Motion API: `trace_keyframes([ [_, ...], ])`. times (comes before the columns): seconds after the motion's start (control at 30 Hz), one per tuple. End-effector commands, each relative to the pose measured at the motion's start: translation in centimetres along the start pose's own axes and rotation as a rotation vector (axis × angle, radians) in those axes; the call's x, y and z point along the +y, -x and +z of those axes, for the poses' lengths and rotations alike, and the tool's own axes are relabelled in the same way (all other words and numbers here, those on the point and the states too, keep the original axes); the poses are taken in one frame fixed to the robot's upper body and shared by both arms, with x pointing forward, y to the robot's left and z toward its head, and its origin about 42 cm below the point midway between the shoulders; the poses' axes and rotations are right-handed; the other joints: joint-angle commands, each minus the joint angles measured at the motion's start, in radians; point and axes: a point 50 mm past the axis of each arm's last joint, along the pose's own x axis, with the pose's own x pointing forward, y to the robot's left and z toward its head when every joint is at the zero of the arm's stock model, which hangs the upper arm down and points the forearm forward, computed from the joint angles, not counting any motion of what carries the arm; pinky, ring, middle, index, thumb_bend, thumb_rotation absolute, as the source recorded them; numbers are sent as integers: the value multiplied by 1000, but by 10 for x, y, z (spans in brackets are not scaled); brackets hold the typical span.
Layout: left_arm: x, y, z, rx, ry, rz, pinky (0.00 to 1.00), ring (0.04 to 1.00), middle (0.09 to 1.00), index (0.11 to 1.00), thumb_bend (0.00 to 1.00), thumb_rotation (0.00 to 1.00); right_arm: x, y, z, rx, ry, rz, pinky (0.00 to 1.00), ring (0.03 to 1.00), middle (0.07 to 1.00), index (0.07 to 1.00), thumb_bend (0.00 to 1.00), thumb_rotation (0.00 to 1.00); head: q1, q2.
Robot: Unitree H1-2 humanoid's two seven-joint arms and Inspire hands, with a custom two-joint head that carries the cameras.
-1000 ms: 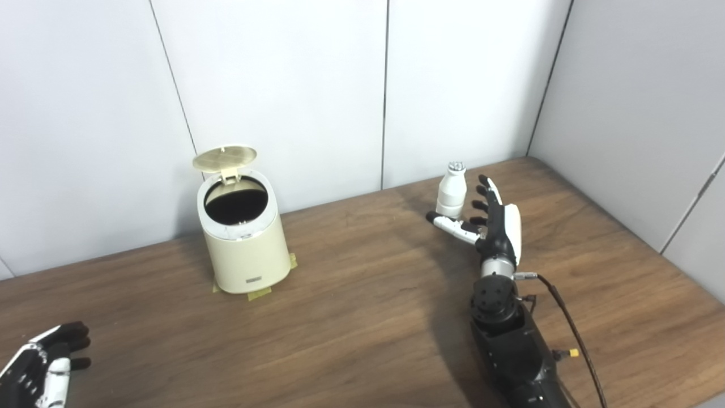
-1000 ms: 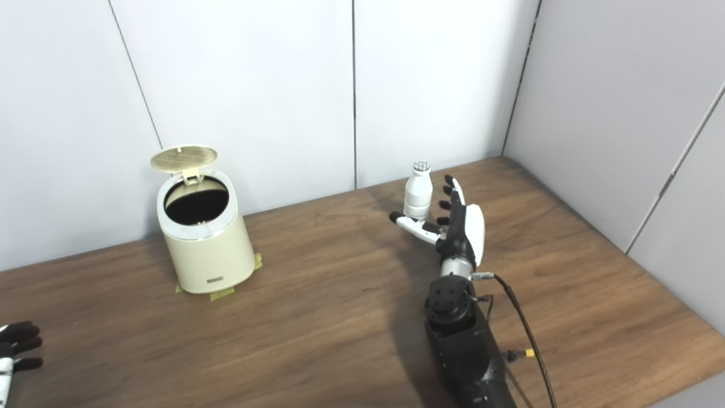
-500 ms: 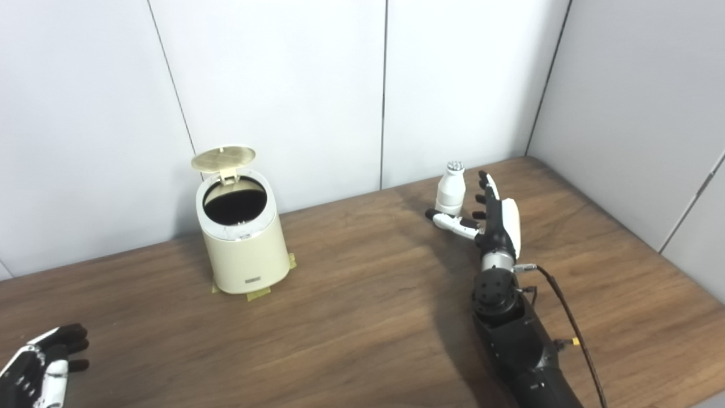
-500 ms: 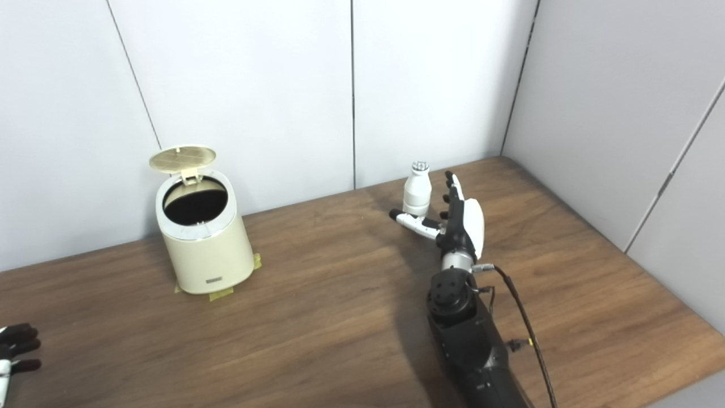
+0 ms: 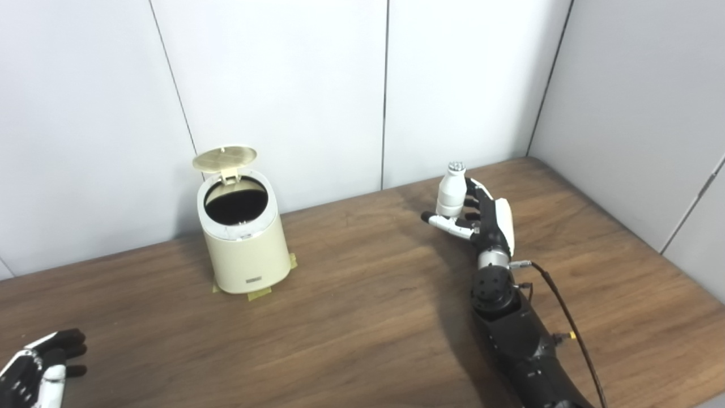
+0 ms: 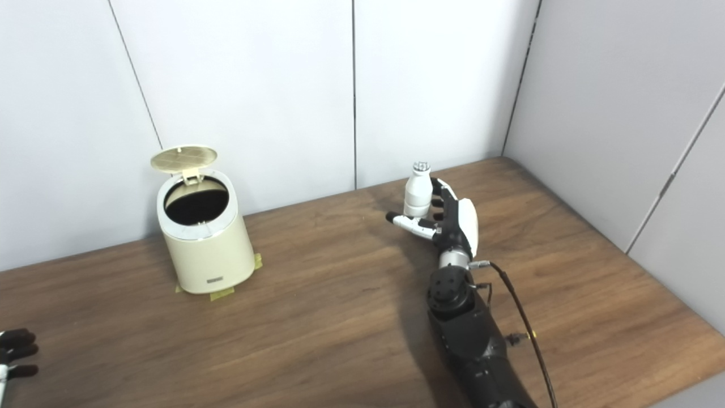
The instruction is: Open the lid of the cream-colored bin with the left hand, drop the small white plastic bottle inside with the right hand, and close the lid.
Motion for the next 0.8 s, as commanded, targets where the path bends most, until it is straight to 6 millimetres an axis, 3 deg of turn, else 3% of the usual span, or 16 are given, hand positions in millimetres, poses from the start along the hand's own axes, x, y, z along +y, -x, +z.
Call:
trace_keyframes([
  [0.0,7,-4,9,-64,-30,-4,558,670,682,674,444,663,-10,-22,33,-115,-22,-33,699,790,824,814,892,284,1,2],
  [0.3,10,0,12,-68,-47,-3,552,663,678,668,467,669,-9,-30,35,-124,-4,-34,705,772,794,775,881,198,4,13],
  [0.67,11,0,11,-76,-56,-1,567,672,685,673,434,656,-8,-31,33,-129,-20,-74,643,707,727,728,822,115,7,11],
  [0.77,11,0,11,-75,-62,-4,571,674,688,675,431,661,-8,-32,34,-128,-56,-100,588,655,685,702,804,87,6,10],
])
